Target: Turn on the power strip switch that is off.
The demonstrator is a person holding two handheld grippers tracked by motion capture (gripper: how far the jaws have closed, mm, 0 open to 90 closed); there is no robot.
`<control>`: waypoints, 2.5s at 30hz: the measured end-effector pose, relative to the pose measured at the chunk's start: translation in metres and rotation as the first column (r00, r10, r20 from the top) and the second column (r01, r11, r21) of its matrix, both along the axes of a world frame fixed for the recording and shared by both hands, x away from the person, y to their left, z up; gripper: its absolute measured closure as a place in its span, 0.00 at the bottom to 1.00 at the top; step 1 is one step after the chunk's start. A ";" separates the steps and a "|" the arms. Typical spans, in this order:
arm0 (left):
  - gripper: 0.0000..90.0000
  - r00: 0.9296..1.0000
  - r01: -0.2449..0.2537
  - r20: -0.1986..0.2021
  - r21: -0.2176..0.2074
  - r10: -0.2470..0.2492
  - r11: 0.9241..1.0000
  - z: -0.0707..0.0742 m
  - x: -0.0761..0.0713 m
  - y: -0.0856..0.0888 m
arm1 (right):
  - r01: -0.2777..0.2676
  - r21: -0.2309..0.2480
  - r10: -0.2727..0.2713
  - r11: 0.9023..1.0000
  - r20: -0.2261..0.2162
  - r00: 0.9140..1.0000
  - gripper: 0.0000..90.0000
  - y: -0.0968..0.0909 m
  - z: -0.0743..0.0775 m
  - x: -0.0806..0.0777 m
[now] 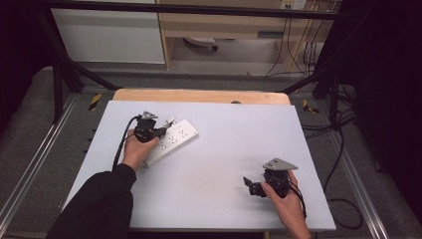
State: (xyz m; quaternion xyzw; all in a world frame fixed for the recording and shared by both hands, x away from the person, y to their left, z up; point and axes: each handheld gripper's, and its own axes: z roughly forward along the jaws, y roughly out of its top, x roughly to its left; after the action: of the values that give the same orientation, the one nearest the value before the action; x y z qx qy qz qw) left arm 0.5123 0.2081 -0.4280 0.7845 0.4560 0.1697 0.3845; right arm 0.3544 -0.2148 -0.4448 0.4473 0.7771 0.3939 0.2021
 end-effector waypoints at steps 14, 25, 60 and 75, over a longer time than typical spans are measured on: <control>1.00 1.000 0.003 -0.001 -0.010 -0.003 1.000 -0.001 0.000 0.001 | 0.001 -0.001 -0.001 1.000 0.000 1.000 0.04 0.000 0.000 0.000; 1.00 1.000 0.003 0.009 -0.018 -0.003 1.000 -0.002 -0.001 0.002 | -0.001 -0.004 0.001 1.000 0.000 1.000 0.03 0.000 0.000 0.000; 0.89 0.999 0.021 0.051 -0.046 -0.019 0.999 0.003 -0.008 -0.002 | -0.001 -0.003 0.001 1.000 0.001 1.000 0.04 0.000 0.000 0.000; 0.32 0.996 -0.043 0.072 -0.066 0.048 0.997 0.013 -0.008 -0.003 | -0.001 -0.003 0.001 1.000 -0.002 1.000 0.04 0.000 -0.001 0.001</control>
State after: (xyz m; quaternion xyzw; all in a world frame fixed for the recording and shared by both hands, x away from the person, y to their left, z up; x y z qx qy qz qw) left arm 0.5038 0.2055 -0.4151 0.7543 0.4648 0.1923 0.4220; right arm 0.3551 -0.2148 -0.4454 0.4471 0.7781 0.3924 0.2020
